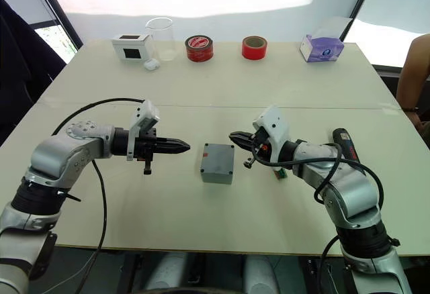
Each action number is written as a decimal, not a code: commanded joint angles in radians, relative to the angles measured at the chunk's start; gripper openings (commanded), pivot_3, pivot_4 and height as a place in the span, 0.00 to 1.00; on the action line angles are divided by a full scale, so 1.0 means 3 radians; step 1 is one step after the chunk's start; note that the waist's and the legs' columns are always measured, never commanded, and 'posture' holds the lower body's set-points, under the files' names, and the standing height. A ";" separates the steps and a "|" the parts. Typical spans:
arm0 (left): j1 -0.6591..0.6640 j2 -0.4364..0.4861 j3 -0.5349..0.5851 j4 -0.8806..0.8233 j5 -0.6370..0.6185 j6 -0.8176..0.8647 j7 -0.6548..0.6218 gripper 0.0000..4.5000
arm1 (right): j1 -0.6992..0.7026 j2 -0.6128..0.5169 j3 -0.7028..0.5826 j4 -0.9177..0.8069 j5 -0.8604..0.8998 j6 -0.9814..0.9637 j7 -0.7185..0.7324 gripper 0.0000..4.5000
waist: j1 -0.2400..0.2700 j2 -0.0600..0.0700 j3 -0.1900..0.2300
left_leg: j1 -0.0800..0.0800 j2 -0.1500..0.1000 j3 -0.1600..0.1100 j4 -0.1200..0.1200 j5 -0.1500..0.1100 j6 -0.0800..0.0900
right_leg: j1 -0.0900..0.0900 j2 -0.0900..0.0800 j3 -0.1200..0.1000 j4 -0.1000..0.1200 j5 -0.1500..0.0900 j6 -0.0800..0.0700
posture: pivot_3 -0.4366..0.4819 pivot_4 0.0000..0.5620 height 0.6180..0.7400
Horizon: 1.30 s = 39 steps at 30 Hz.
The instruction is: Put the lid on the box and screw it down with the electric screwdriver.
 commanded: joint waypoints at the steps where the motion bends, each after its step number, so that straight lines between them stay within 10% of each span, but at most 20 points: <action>1: -0.0004 0.0006 0.0084 -0.0147 -0.0050 0.0017 0.0030 0.00 | -0.0040 -0.0005 0.0043 0.0063 -0.0099 -0.0165 0.0029 0.00 | -0.0002 0.0000 0.0000 | 0.0000 0.0001 0.0000 0.0000 0.0000 0.0000 | 0.0000 0.0000 0.0000 0.0000 0.0000 0.0000 | 0.48 0.27 1.00; 39: 0.0062 -0.0012 0.0050 -0.0158 -0.0019 -0.0036 0.0055 0.00 | 0.0000 0.0035 0.0082 0.0105 -0.0179 -0.0251 0.0117 0.00 | -0.0001 0.0000 0.0000 | 0.0000 0.0001 0.0001 0.0000 0.0000 0.0000 | -0.0001 0.0001 0.0000 0.0001 0.0000 0.0000 | 0.48 0.27 1.00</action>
